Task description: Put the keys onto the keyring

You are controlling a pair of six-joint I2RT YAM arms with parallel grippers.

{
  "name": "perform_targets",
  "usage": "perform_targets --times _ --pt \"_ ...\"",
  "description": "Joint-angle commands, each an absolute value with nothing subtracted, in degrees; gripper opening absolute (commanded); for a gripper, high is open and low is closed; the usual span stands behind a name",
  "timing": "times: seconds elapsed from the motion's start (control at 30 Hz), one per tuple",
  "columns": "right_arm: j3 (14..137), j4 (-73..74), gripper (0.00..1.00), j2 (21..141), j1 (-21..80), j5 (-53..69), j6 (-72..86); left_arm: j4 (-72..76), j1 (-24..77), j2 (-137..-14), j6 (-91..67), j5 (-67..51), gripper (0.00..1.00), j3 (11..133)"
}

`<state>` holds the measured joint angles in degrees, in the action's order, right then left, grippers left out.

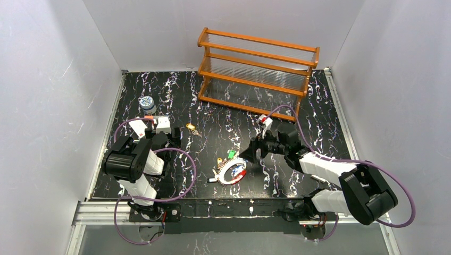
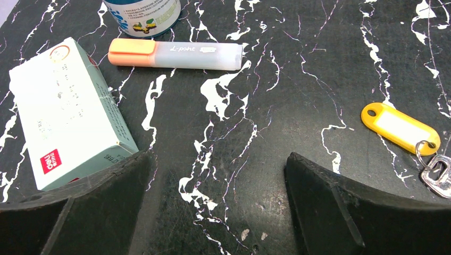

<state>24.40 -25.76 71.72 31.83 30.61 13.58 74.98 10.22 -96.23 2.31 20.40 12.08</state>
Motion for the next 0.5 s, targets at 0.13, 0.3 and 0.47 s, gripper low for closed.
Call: perform_targets --times 0.13,0.3,0.47 --pt "25.52 -25.96 0.99 71.90 31.49 31.64 13.45 75.59 9.93 -96.06 1.84 21.90 0.98 12.83" --pt "27.54 -24.79 0.99 73.16 31.52 32.56 13.09 75.59 9.93 -96.06 1.82 21.88 0.98 12.83" --pt "29.00 -24.27 0.99 73.36 31.55 32.27 12.61 75.59 9.91 -96.06 1.84 21.89 0.98 12.83"
